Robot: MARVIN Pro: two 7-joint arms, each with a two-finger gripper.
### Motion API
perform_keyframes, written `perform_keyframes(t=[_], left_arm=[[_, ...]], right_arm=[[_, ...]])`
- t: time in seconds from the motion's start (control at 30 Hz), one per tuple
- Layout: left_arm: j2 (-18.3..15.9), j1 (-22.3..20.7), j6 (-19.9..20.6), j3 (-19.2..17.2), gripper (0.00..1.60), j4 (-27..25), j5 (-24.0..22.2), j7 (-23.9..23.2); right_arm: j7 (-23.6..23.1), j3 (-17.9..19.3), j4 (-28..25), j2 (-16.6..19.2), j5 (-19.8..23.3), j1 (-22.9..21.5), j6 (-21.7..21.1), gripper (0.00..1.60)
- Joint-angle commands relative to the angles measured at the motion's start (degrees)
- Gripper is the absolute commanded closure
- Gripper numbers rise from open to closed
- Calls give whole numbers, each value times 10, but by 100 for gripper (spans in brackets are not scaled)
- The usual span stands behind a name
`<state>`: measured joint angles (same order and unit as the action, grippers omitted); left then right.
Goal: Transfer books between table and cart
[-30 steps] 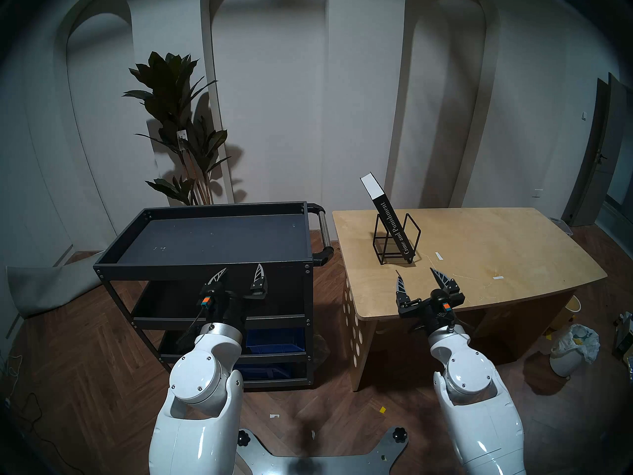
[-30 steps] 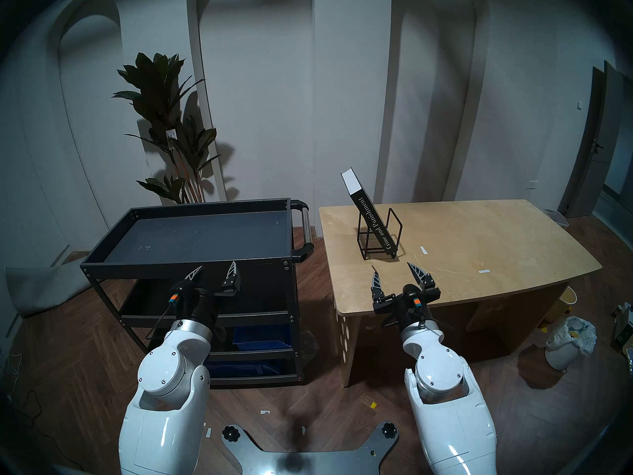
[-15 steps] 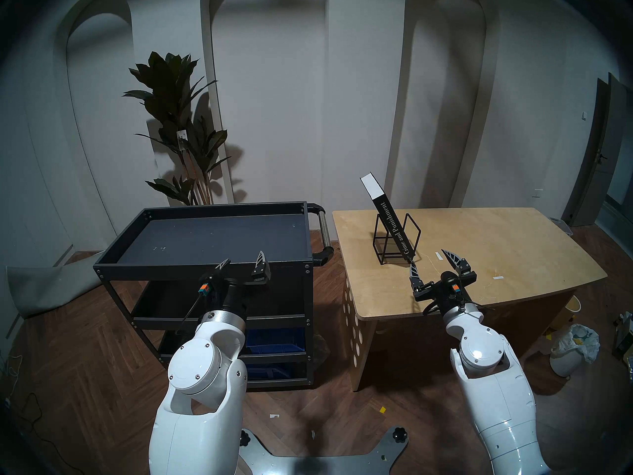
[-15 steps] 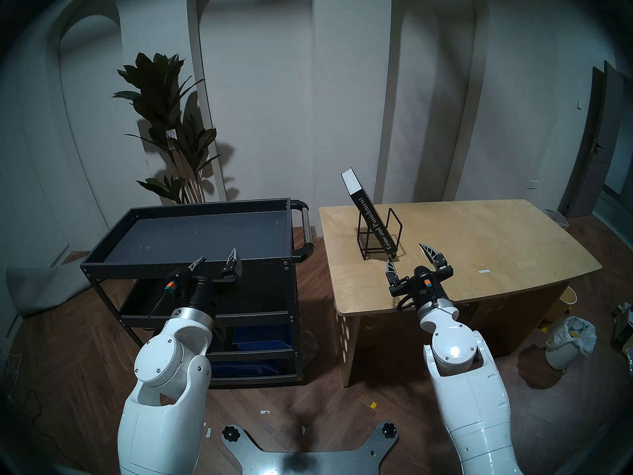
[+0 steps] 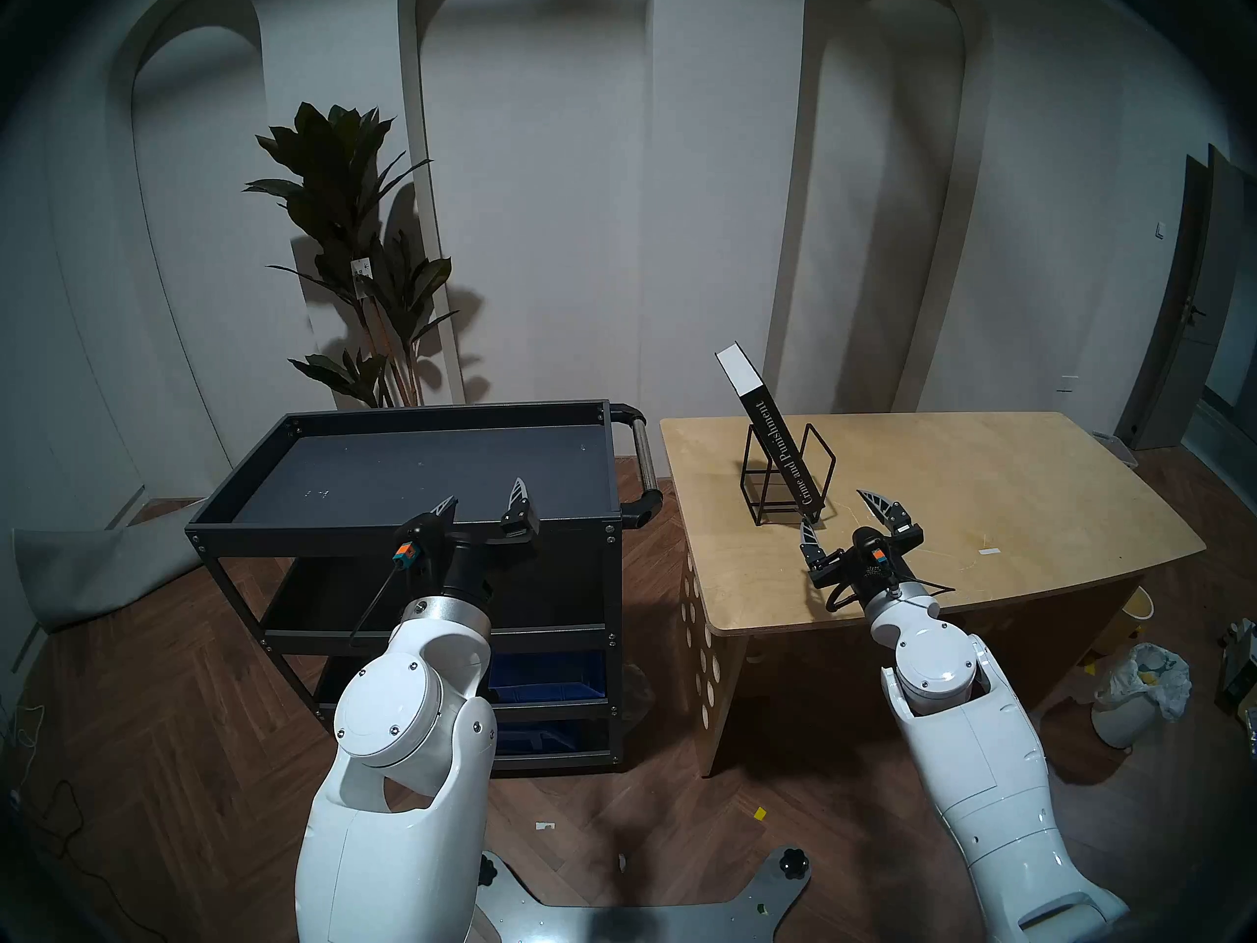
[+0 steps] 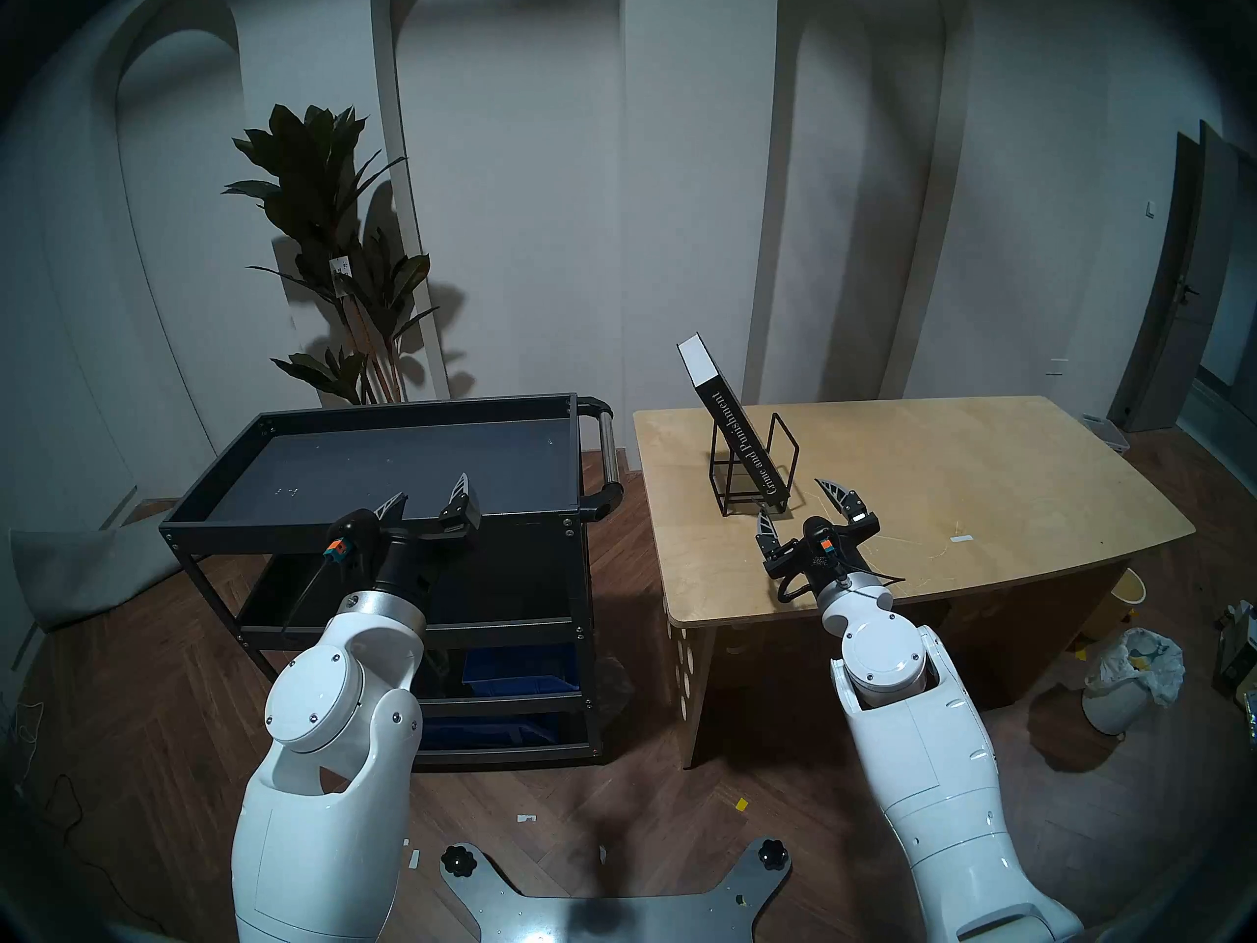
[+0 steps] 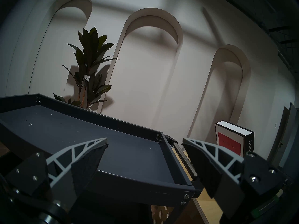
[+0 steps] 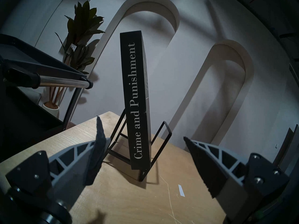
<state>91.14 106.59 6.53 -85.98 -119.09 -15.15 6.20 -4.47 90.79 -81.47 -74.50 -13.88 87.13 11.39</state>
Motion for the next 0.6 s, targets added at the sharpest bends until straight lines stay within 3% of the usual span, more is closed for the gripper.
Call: perform_keyframes(t=[0.0,0.57], left_arm=[[-2,-17,-5,8,0,-20,4,6],[-3,-21,-6,11,0,-20,7,32]], right_arm=[[7,-15,25,-6,-14,-68,-1,0],[23,-39,134,-26,-49,-159,-10,0]])
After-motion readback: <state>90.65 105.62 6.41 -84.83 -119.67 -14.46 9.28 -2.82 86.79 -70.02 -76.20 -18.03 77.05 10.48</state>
